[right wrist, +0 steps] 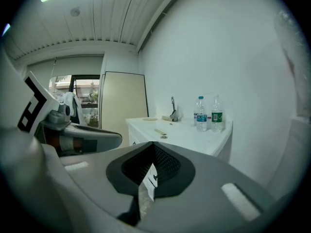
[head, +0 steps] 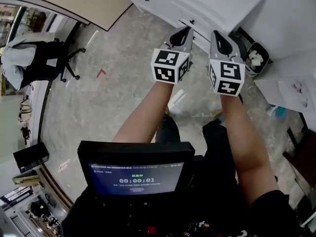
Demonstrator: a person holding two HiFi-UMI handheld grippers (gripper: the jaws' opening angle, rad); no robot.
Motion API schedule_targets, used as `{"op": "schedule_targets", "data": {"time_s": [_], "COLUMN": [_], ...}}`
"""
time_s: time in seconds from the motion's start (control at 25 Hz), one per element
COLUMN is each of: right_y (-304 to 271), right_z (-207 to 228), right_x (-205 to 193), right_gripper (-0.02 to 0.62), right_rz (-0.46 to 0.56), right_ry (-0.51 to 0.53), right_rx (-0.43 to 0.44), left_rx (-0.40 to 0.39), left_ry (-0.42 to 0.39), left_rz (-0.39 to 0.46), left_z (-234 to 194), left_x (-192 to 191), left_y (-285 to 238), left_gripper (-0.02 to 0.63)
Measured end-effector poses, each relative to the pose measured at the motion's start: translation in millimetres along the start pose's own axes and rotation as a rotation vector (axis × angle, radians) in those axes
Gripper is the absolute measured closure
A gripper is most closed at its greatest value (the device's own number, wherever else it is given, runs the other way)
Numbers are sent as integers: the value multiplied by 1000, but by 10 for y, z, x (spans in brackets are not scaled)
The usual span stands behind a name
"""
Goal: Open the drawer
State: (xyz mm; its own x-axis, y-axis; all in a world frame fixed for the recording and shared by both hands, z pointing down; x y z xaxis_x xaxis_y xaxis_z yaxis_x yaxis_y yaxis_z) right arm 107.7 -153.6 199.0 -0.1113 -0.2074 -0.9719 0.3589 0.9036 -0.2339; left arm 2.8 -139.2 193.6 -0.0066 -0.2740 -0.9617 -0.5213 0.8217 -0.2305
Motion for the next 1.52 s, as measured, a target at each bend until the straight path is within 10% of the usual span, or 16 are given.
{"op": "schedule_targets", "data": {"time_s": [0.36,0.92,1.52], "right_y": [-980,-1911,-2196], "right_z": [-391,-447,-456], "right_x": [-942,-2393,-2641], "right_gripper": [574,574,574], "right_rz": [55,71,71], "right_ry": [-82,-81,-66], "right_rx": [-254,-439,-482], "left_rx": [-173,-341,-336], "left_ry": [-64,-123,-186], "left_rz": [-27,-62,-67], "left_z": [-1175,-1896,-2059], "left_x": [-1090,-2554,-2773], "left_y": [-778,-1790,-2130], "left_gripper": [603,479,472]}}
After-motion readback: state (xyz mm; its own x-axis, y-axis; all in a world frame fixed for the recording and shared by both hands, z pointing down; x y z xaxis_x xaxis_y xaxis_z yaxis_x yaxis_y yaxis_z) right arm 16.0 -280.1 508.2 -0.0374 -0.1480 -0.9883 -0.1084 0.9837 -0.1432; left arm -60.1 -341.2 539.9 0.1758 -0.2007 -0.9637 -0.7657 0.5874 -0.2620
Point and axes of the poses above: the fingertips, and each gripper's own axes: y backward along the fingers, z to its right, x out of its top, the point moved 3 cm from there along y, backward along the fingers, and after that the axes turned 14 degrees about -x, right-handed, at the moved point
